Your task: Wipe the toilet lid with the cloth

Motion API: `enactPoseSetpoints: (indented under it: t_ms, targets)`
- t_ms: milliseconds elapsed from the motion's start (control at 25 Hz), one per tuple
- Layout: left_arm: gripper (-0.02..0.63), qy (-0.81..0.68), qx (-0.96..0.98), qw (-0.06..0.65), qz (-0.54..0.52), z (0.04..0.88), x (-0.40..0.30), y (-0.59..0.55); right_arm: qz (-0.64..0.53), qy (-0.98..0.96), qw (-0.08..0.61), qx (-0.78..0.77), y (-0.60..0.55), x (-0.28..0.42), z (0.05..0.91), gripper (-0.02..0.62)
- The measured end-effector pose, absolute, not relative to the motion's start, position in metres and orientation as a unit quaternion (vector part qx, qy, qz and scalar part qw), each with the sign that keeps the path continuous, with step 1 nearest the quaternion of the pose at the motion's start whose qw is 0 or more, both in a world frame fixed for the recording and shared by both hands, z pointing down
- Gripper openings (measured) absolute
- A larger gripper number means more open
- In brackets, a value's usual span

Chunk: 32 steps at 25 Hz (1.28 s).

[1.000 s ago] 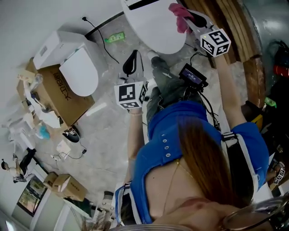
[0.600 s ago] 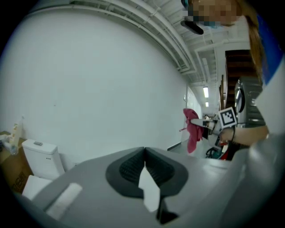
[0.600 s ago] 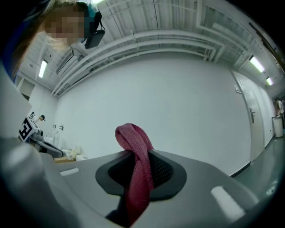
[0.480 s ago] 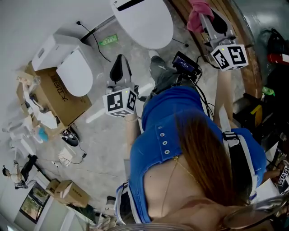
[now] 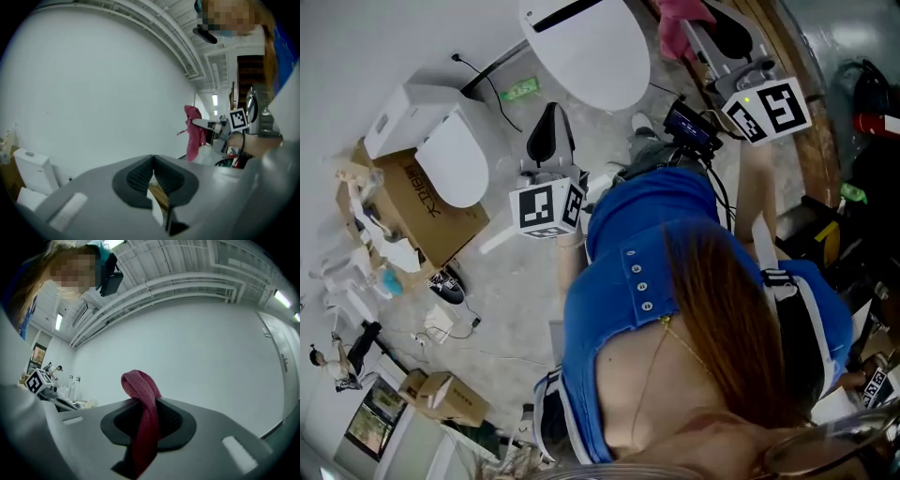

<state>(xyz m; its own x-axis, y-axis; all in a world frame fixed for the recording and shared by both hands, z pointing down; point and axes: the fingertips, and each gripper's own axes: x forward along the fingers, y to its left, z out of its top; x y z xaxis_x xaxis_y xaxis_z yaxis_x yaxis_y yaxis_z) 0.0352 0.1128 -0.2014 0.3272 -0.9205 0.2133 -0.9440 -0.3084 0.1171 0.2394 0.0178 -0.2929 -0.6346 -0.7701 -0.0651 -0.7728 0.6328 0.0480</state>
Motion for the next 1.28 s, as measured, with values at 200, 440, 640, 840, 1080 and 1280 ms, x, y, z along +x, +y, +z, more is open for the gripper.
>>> enactPoseSetpoints:
  t_ms: [200,440,640,840,1080,1280]
  targets:
    - [0.002,-0.573,0.815,0.073,0.049,-0.226,0.084,0.065,0.028,0.914,0.021,-0.404,-0.01,0.252,-0.287,0.075]
    - [0.002,-0.587,0.805,0.061,0.052,-0.224,0.123,0.03,0.023,0.925,0.028,-0.379,-0.036,0.273,-0.278,0.075]
    - [0.002,-0.597,0.799,0.041,0.062,-0.227,0.152,0.017,0.014,0.93,0.03,-0.366,-0.045,0.293,-0.275,0.074]
    - [0.002,-0.586,0.808,0.033,0.053,-0.233,0.175,0.006,0.008,0.934,0.01,-0.356,-0.045,0.296,-0.261,0.074]
    - [0.002,-0.568,0.821,0.029,0.056,-0.23,0.194,0.002,0.002,0.93,0.005,-0.367,-0.042,0.304,-0.25,0.074]
    - [0.002,-0.548,0.833,0.02,0.072,-0.23,0.203,0.0,0.004,0.93,0.007,-0.367,-0.039,0.301,-0.251,0.074]
